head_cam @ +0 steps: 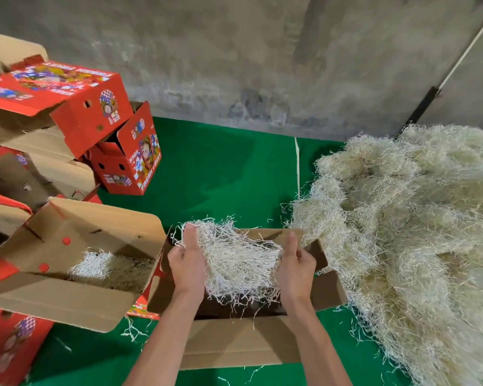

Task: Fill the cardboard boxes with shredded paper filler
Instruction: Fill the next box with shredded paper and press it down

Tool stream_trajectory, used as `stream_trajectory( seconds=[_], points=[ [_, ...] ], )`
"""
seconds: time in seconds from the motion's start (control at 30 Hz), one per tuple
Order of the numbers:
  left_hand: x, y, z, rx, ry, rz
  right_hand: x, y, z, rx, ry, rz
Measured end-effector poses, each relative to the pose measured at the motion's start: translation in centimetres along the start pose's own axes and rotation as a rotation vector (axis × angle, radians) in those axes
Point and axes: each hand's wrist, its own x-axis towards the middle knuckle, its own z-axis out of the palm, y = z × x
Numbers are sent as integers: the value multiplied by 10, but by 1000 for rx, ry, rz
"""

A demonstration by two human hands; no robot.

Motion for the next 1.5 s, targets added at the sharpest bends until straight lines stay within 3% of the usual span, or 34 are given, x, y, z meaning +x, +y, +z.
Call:
stream_trajectory(
  seconds=[0.13,0.27,0.33,0.43,0.53,0.63,0.73,0.9,1.07,1.23,1.37,1.5],
  points=[
    [-2,-4,-4,64,13,35,-3,0,-6,34,11,36],
    [-2,-7,-8,188,-119,9,-5,-9,-5,141,20,134],
    [-5,-9,-6,296,-214,-70,-6,-14,0,237,-76,191],
    [-15,-3,-1,-51,-481,-246,-14,-22,6,110,-308,62],
    [-24,1,1,-83,-636,-244,-18,-26,6,-7,-473,-83],
    [-26,-11,2,-14,-545,-206,-17,-20,5,-36,-478,-218],
    [-21,-22,-1,127,-396,-200,-14,-15,7,-92,-241,-225],
    [-39,-16,9,141,-480,-179,-20,-5,22,-314,-200,-130],
    [-53,-15,32,26,-311,9,-29,3,40,-248,-1,-234],
    [-44,-16,30,129,-333,-101,-22,9,30,-259,-99,-238],
    [-10,0,19,25,-106,-99,5,4,7,-314,-42,-253],
    [-30,-18,40,48,-359,-165,-11,2,30,-305,-145,-95]
  ],
)
